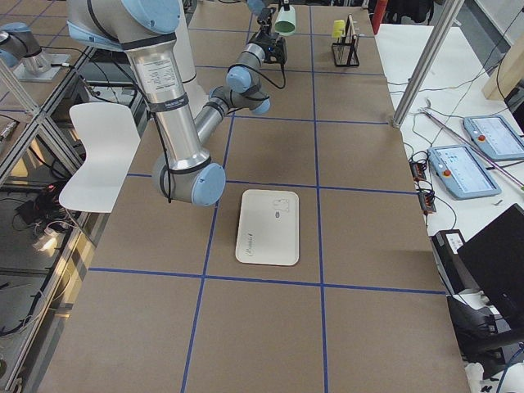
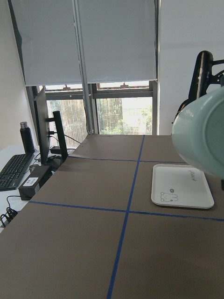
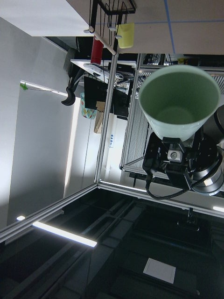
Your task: Left arm grabs green cup and hands to right arm on tray
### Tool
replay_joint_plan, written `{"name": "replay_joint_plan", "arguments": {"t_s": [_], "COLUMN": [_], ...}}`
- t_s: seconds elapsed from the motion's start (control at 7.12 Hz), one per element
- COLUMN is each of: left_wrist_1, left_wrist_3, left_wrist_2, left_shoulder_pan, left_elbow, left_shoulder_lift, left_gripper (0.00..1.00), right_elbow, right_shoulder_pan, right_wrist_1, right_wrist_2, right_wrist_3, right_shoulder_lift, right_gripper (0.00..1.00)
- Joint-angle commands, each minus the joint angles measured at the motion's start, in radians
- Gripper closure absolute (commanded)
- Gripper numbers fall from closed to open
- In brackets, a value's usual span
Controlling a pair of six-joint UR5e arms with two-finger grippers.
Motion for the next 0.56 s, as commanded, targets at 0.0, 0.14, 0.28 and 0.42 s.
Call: {"name": "replay_joint_plan", "arguments": {"t_s": [0.0, 0.14, 0.28, 0.42], "left_wrist_1": [0.000, -0.002, -0.002, 0.000], "left_wrist_3": [-0.052, -0.069, -0.071, -0.072], "left_wrist_2": [-0.026, -0.026, -0.026, -0.025], "left_shoulder_pan": [0.003, 0.003, 0.008, 0.011], "left_elbow": [-0.025, -0.031, -0.028, -0.028], "left_shoulder_lift": [-0.001, -0.001, -0.003, -0.003], "left_gripper": [1.00, 1.00, 1.00, 1.00], "right_elbow": [-0.001, 0.001, 0.005, 0.007], "right_shoulder_pan": [-0.002, -0.002, -0.002, -0.003], "right_wrist_1": [-0.002, -0.004, -0.028, -0.042], "right_wrist_2": [-0.002, -0.002, -0.002, -0.002], "right_wrist_3": [0.002, 0.002, 0.002, 0.002], "right_shoulder_lift": [0.004, 0.004, 0.006, 0.019], "right_gripper": [0.00, 0.00, 0.00, 0.00]}}
